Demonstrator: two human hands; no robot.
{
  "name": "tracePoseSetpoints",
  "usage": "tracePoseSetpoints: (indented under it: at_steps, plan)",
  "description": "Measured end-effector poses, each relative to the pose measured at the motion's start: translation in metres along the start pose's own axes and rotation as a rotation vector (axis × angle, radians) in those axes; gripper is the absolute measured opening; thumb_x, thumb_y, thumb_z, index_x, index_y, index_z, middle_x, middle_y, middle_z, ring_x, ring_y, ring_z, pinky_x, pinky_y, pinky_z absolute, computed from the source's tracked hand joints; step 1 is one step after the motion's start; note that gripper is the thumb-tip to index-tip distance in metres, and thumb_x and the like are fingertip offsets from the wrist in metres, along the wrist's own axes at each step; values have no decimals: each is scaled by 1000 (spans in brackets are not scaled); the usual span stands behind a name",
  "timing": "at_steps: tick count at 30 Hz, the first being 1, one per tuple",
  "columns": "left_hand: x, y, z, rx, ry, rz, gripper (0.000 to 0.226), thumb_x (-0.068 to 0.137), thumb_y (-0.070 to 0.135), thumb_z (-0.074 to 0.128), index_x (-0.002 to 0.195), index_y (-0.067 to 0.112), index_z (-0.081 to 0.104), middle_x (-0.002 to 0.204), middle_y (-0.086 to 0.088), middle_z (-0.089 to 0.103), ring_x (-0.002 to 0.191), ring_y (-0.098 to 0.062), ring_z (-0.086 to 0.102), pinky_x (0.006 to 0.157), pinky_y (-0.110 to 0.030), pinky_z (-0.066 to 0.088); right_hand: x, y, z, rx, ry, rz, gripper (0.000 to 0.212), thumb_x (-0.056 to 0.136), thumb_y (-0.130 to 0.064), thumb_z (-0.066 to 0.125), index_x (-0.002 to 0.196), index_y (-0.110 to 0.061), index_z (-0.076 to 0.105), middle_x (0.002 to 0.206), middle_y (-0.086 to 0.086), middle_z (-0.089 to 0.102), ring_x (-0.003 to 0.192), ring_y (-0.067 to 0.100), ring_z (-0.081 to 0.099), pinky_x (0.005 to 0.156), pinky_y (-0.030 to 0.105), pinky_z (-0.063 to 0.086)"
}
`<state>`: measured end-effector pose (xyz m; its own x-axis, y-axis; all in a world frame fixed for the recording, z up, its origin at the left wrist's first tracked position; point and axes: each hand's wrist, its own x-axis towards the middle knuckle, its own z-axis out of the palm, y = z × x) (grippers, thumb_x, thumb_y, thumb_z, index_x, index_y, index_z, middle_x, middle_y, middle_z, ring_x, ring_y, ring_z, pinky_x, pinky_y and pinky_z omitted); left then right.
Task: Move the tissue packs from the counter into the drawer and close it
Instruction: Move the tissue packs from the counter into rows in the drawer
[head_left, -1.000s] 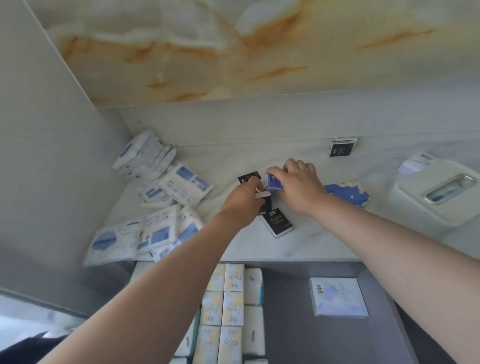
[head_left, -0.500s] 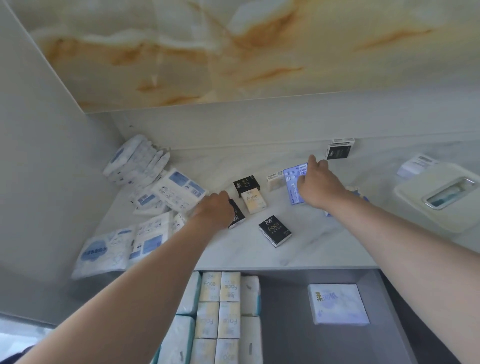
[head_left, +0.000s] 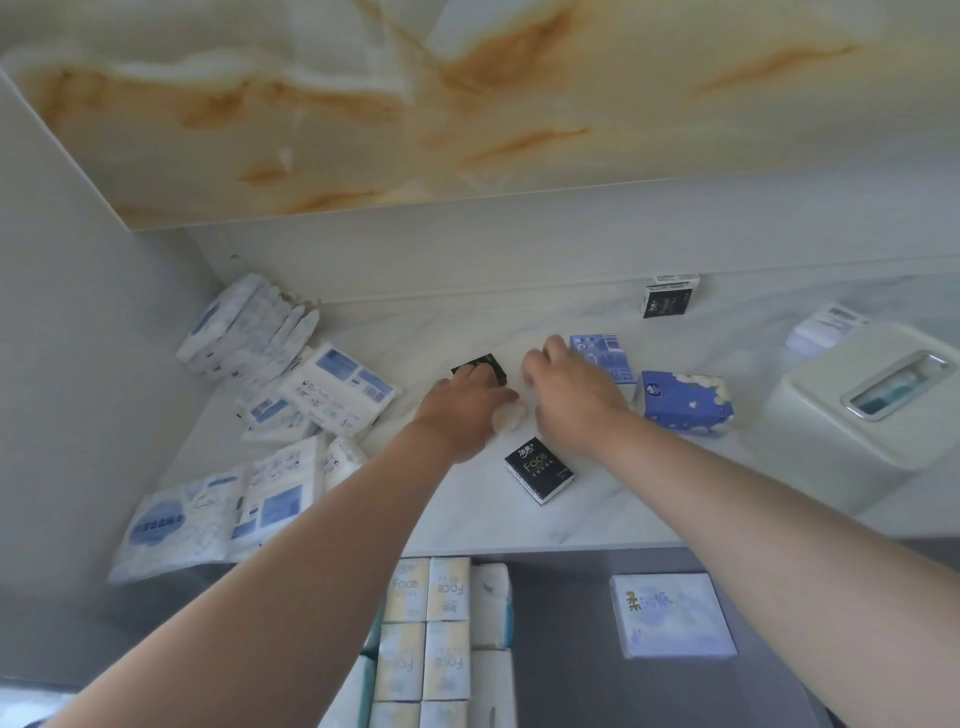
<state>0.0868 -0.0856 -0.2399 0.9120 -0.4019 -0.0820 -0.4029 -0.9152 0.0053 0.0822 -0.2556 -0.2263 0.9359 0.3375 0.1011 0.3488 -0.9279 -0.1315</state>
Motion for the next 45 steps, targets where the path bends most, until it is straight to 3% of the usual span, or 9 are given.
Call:
tracePoseSetpoints:
  at_steps: [6,11,16,21,25,29,32,37,45]
  plan:
    - [-3,-14,4,-77,159,-27,49,84,41,67,125,20,51,123,0,49,116,-22,42,95,-35,38,23,24,15,-327,-74,-51,86,84,-3,53,157,-18,10,149,11,32,137,31,30,110,49,25]
    - [-13,-23,5,-336,244,-179,50,78,38,73,115,23,43,103,-3,53,94,-25,51,81,-36,44,32,20,9,-268,105,-99,50,81,5,50,127,-13,57,119,11,52,113,31,46,98,44,30]
    - [-48,-15,-16,-576,396,-212,60,83,45,70,129,29,33,98,1,57,85,-19,55,69,-31,42,23,-14,-13,271,193,12,20,88,-12,56,108,-12,56,102,6,58,92,28,55,68,32,36]
    - [-109,-11,-16,-456,428,-162,35,90,51,58,118,32,49,111,7,62,86,-19,60,67,-31,46,-12,-63,-34,782,-176,190,34,85,-24,60,118,-24,51,105,1,59,83,17,58,64,28,42]
    - [-170,-8,-1,-435,322,-130,34,92,56,54,115,31,49,99,12,59,81,-14,58,65,-27,38,-50,-96,-36,729,-612,163,35,90,-19,60,122,-17,47,77,8,57,40,11,50,40,19,34]
    - [-218,-9,21,-399,-30,-66,55,84,51,58,129,27,37,106,11,50,91,-20,58,72,-29,36,-87,-119,-12,639,-938,94,18,95,-14,60,111,-14,52,83,12,57,40,12,53,34,19,33]
    - [-224,-10,39,-321,-241,-118,68,80,33,62,138,24,29,134,0,46,110,-26,56,83,-33,44,-106,-130,24,590,-819,158,20,96,-10,52,115,-16,55,93,9,55,52,16,56,38,21,39]
    - [-214,-10,53,-302,-193,-174,67,86,29,61,145,25,30,142,1,47,124,-22,50,93,-31,41,-130,-141,63,707,-633,404,54,87,-14,57,138,-20,42,124,8,58,107,27,61,80,34,54]
    - [-213,-25,69,35,-96,-84,73,89,56,55,150,23,31,149,0,42,136,-21,39,108,-37,35,-143,-139,78,890,-494,549,52,83,-6,72,123,-25,44,104,5,65,73,23,71,60,34,62]
